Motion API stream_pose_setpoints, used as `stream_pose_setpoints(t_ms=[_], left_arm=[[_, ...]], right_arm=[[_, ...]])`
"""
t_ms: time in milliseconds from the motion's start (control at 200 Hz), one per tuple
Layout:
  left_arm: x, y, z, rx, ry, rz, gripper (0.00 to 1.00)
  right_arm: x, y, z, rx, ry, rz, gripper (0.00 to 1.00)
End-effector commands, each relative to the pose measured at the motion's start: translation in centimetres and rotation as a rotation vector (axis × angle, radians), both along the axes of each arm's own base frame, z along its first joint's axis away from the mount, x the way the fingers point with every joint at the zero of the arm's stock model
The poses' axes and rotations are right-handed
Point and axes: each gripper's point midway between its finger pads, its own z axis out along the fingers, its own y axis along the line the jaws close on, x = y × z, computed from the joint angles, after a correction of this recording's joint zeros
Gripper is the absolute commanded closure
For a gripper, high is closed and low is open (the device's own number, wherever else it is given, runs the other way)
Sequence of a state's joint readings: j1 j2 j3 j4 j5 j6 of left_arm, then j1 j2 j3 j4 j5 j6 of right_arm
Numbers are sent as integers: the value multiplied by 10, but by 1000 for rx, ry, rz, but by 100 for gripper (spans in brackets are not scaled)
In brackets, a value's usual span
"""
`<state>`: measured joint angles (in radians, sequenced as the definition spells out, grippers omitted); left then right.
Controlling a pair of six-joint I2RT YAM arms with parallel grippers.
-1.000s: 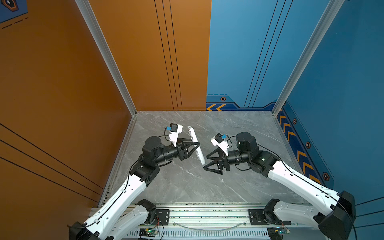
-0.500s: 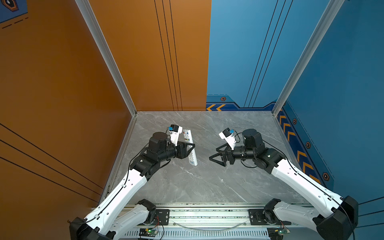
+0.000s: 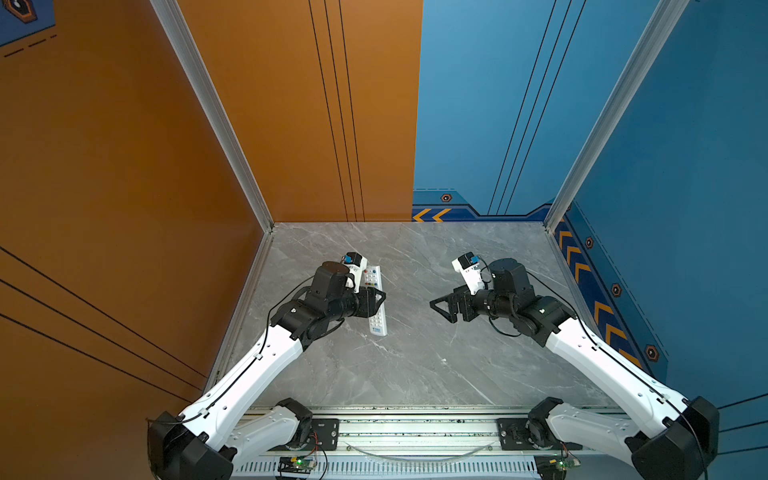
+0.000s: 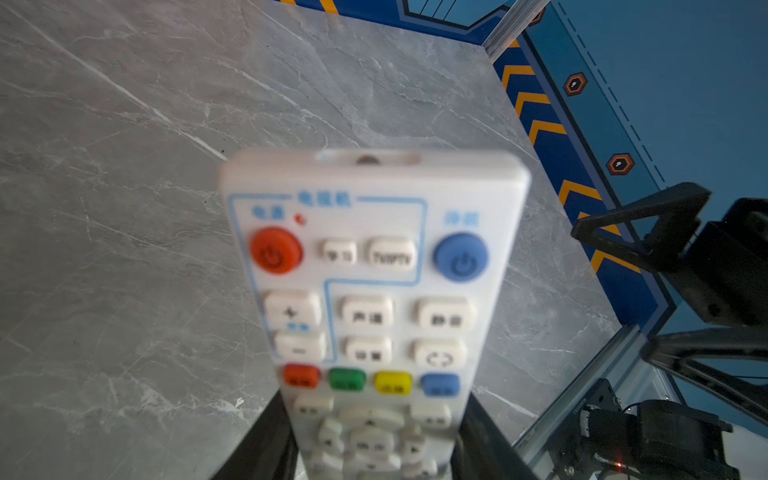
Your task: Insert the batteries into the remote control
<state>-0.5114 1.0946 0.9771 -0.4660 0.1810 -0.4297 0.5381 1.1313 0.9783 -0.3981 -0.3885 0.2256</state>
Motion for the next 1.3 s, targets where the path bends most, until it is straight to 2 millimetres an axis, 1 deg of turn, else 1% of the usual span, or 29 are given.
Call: stream_pose_setpoints(t_ms=[0,85,250,350,476,571,766,946,1096,1292], left_arm=[[6,8,-9,70,30,52,100],[9,8,-24,96,70,68,100],[13,5,-45,152,128,81,100],[12,5,-61,197,166,88,100],[11,2,-75,237,198,86,100],[12,2,-83,257,211,101,100],[12,2,-100,304,243,123,100],[13,0,-115,329,280,130,100],[11,-1,-131,350,323,133,100],[14,-6,-143,352,344,144,100]], right_arm=[[4,-11,-24,-59,54,-60,1],[5,-11,-27,-58,60,-64,1],[5,-14,-29,-61,60,-72,1],[5,-14,-31,-61,63,-72,1],[5,-15,-33,-57,61,-75,1],[6,-16,-35,-62,64,-81,1],[5,-18,-45,-74,82,-84,1],[6,-20,-47,-74,82,-90,0],[5,-17,-51,-55,95,-78,0],[5,-18,-57,-62,101,-81,0]])
